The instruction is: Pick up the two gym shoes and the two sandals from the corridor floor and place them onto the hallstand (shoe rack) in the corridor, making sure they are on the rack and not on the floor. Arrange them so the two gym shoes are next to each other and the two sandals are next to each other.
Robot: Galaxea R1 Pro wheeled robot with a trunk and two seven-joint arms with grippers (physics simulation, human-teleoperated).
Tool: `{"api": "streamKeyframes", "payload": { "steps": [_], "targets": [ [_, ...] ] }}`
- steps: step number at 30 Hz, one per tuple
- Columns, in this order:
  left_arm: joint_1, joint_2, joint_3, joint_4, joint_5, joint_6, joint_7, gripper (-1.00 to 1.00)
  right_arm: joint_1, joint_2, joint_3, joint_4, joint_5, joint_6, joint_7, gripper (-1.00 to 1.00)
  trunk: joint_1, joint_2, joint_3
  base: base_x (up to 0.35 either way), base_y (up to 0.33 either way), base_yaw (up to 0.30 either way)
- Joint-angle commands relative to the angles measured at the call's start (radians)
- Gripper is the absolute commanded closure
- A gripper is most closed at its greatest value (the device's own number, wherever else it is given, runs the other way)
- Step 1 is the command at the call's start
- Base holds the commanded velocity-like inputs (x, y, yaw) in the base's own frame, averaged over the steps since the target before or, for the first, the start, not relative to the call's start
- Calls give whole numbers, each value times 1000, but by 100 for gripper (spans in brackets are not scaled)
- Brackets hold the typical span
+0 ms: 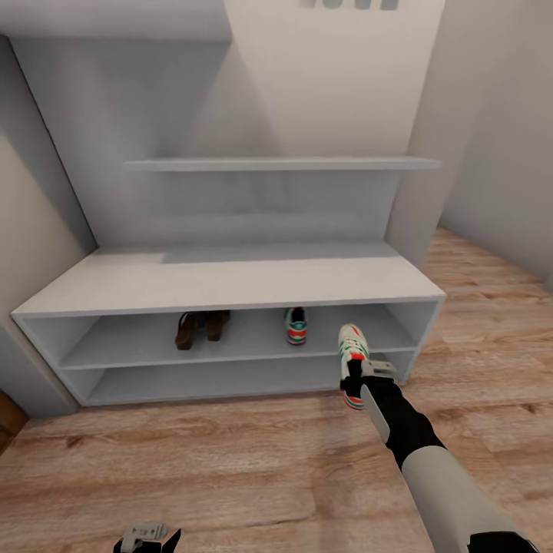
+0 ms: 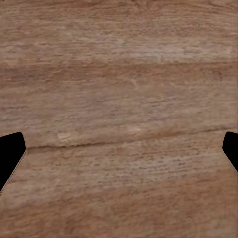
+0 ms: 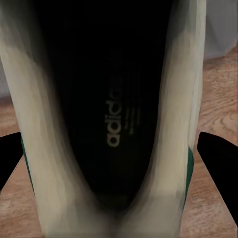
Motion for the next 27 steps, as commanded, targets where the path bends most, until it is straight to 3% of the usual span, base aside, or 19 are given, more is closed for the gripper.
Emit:
{"api": "streamKeyframes", "payload": {
  "steps": [1, 10, 27],
  "targets": [
    [-1, -1, 9, 1, -11, -5, -6, -100, 0, -1, 4, -1, -10, 3, -10, 100, 0, 0, -2, 233, 0, 57],
    [-1, 1, 9, 1, -9, -5, -6, -100, 0, -1, 4, -1, -10, 3, -10, 100, 0, 0, -10, 268, 0, 83],
    [1, 4, 9, 2, -5, -8, -6, -100, 0, -1, 7, -4, -10, 1, -8, 100, 0, 0, -11, 15, 0, 3]
  ]
}}
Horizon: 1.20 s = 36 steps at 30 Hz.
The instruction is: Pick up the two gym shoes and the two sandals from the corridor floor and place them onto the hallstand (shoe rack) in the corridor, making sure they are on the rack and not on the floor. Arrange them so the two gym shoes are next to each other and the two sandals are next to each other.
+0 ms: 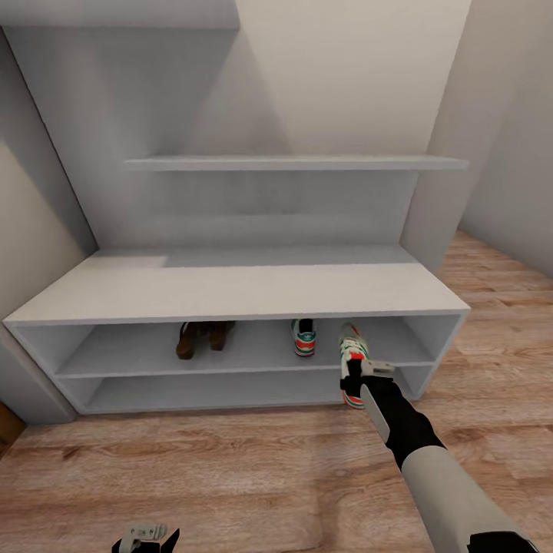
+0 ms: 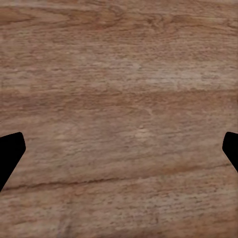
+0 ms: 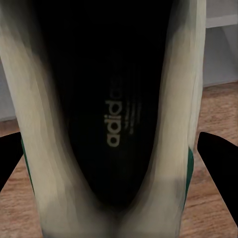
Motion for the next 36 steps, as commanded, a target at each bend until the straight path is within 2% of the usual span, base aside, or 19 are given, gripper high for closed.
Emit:
{"api": "streamKeyframes", "payload": {
  "steps": [1, 7, 19, 36],
  "targets": [
    [-1, -1, 8, 1, -10, -5, -6, -100, 0, -1, 4, 0, -10, 3, -10, 100, 0, 0, -1, 0, 0, 0],
    [-1, -1, 9, 1, -10, -5, -6, -100, 0, -1, 4, 2, -10, 3, -10, 100, 0, 0, -1, 24, 0, 16],
    [-1, -1, 9, 1, -10, -5, -6, -100, 0, 0, 4, -1, -10, 3, -11, 100, 0, 0, -12, 169, 0, 150],
    [-1, -1, 9, 1, -10, -5, -6, -100, 0, -1, 2, -2, -10, 3, -13, 100, 0, 0, -13, 64, 0, 9]
  ]
}}
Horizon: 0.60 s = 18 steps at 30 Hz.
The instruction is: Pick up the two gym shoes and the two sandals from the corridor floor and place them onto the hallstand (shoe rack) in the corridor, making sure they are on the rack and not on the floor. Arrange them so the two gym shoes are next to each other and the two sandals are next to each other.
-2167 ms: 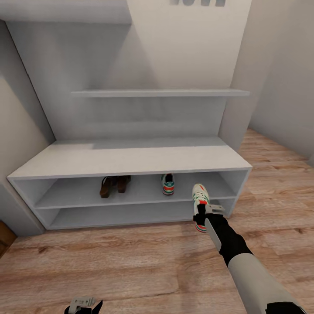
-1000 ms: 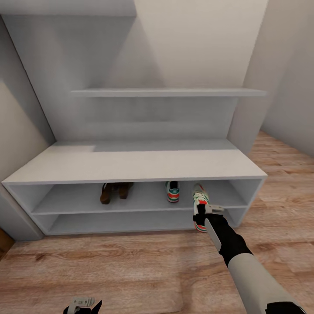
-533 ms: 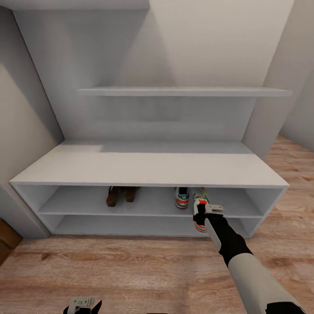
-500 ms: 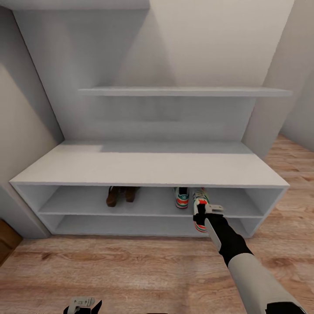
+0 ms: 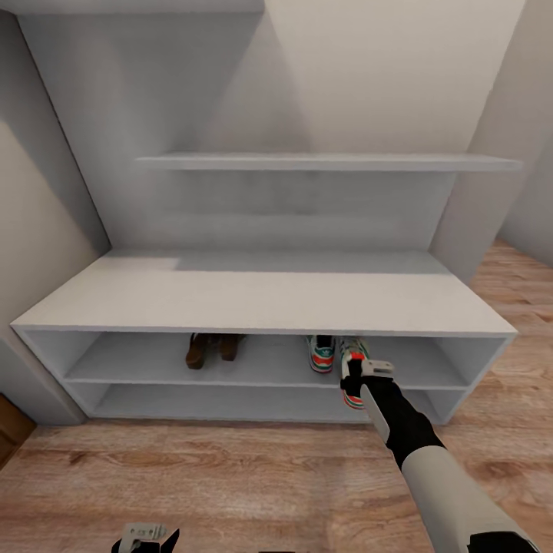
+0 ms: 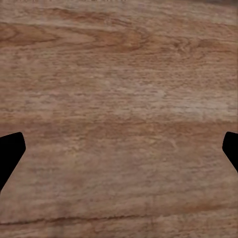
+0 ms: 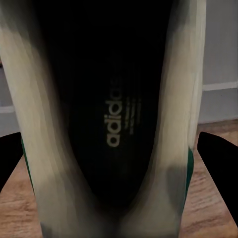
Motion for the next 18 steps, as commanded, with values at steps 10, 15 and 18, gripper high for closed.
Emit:
{"api": "streamKeyframes", "payload": {
  "steps": [10, 15, 18],
  "targets": [
    [-1, -1, 8, 1, -11, -4, -6, -100, 0, -1, 3, -1, -10, 3, -9, 100, 0, 0, -1, 168, 0, 0],
    [-1, -1, 8, 1, -11, -3, -6, -100, 0, -1, 3, -1, -10, 3, -10, 100, 0, 0, -1, 16, 0, 0],
    [-1, -1, 9, 1, -11, -3, -6, -100, 0, -1, 3, -2, -10, 3, -11, 100, 0, 0, -1, 45, 0, 0]
  ]
}}
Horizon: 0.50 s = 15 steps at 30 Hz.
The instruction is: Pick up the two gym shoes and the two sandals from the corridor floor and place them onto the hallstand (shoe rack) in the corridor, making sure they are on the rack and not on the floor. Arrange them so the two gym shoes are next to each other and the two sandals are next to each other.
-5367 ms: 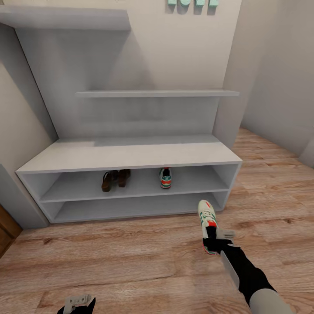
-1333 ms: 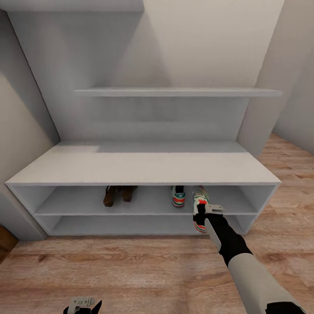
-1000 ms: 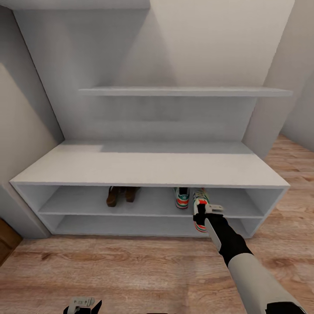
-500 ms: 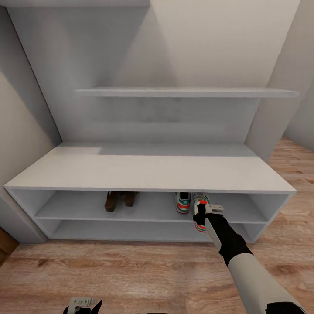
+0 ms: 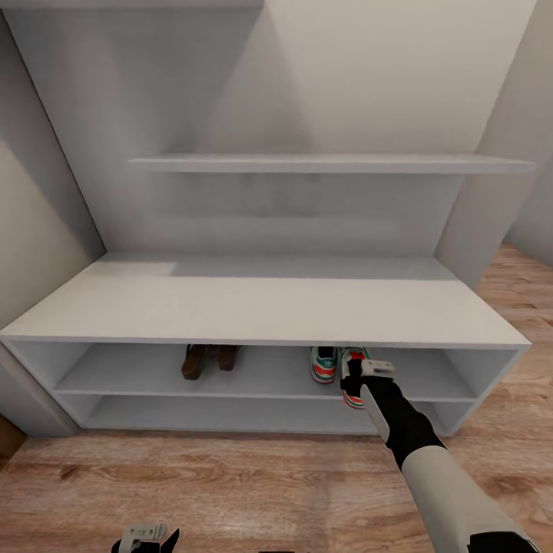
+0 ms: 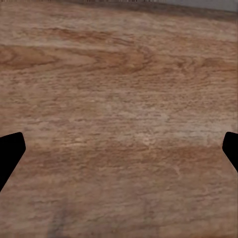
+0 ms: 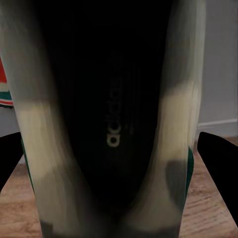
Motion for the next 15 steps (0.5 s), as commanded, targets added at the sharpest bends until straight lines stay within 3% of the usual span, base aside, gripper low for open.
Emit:
{"api": "streamKeyframes", "payload": {
  "steps": [1, 6, 15],
  "targets": [
    [-1, -1, 8, 1, -11, -5, -6, -100, 0, -1, 4, -2, -10, 3, -10, 100, 0, 0, -1, 141, 0, 0],
    [-1, -1, 8, 1, -11, -6, -6, -100, 0, -1, 4, -2, -10, 3, -10, 100, 0, 0, -1, 117, 0, 0],
    [-1, -1, 9, -1, -11, -6, -6, -100, 0, -1, 4, -1, -10, 3, -10, 100, 0, 0, -1, 14, 0, 0]
  ]
}}
